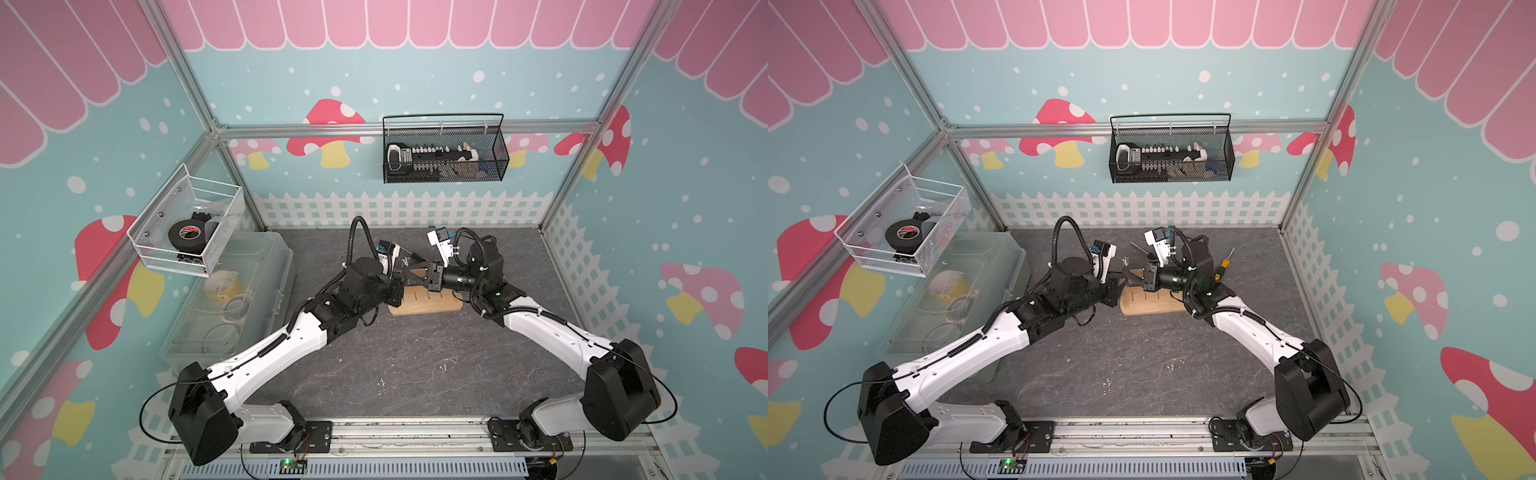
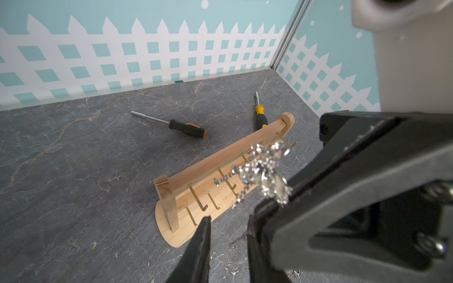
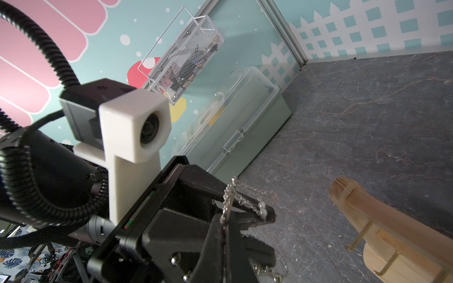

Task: Hang the necklace on the jewelry display stand
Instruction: Pick up the necklace from the center of the board.

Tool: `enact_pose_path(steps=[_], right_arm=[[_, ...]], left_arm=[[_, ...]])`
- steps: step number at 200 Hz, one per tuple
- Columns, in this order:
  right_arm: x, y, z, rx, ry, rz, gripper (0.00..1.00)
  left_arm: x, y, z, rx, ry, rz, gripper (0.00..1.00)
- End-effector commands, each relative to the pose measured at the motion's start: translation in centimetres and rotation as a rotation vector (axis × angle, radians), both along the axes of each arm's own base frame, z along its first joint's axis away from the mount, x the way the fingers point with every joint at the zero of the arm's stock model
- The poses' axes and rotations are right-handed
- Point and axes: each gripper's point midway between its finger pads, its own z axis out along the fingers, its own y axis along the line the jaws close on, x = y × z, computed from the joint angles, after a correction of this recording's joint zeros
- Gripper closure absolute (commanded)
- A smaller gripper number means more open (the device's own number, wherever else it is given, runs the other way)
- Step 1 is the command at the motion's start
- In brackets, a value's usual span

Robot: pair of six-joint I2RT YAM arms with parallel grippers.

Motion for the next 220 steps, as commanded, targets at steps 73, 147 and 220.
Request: enact_pose_path(steps=[73, 147, 220], right_arm=[[-0.6, 0.5, 0.4, 0.033, 0.016, 0.043, 0.97], [-0.3, -0.2, -0.5, 0.002, 0.017, -0.002, 0.97], [1.0, -1.2, -1.7, -0.04, 0.006, -0.089, 0.98]], left_arm=[[0.0, 0.3, 1.9, -0.053, -0.077, 0.015, 0.9], [-0.2, 0.9, 1.3, -0.029, -0.069, 0.036, 1.0], [0.3, 1.1, 0.1, -0.002, -0.044, 0.051, 1.0]])
